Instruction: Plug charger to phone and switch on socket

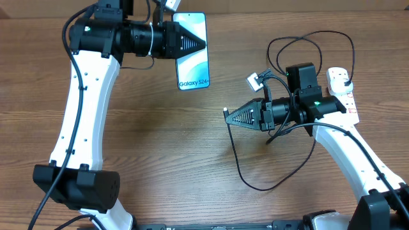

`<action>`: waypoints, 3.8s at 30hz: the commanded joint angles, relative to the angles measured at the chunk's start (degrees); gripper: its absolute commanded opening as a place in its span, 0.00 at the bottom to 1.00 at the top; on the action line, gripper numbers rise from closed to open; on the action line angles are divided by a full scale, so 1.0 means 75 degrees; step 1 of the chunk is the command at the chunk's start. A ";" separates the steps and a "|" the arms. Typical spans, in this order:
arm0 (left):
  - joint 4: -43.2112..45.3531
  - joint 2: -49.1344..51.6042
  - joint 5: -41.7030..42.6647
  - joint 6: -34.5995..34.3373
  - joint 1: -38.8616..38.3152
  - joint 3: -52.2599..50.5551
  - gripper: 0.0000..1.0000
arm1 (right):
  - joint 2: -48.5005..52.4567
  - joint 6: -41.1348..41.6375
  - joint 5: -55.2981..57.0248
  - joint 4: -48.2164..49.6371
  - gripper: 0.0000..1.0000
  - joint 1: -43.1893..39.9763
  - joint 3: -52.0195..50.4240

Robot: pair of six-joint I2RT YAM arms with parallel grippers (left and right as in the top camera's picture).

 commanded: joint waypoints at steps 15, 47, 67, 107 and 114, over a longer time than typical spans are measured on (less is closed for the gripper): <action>0.3856 -0.3016 -0.0679 -0.2769 0.0236 -0.5015 0.04 | -0.0044 0.0192 -0.0323 -0.0711 0.04 0.0245 0.0140; 1.0319 -0.1498 0.1309 -0.6822 -0.0175 -0.6508 0.04 | -0.0198 0.3541 0.0565 0.1912 0.04 0.0595 0.0154; 1.0314 -0.1498 0.1189 -0.7026 -0.0423 -0.6508 0.04 | -0.0198 0.3544 0.0562 0.2057 0.04 0.0595 0.0154; 1.0316 -0.1498 0.2623 -0.6793 -0.0519 -0.6508 0.04 | -0.0198 0.4164 0.0854 0.2935 0.04 0.0577 0.0154; 1.0314 -0.1498 0.2643 -0.6793 -0.0519 -0.6508 0.04 | -0.0198 0.5007 0.1107 0.3856 0.04 0.0577 0.0154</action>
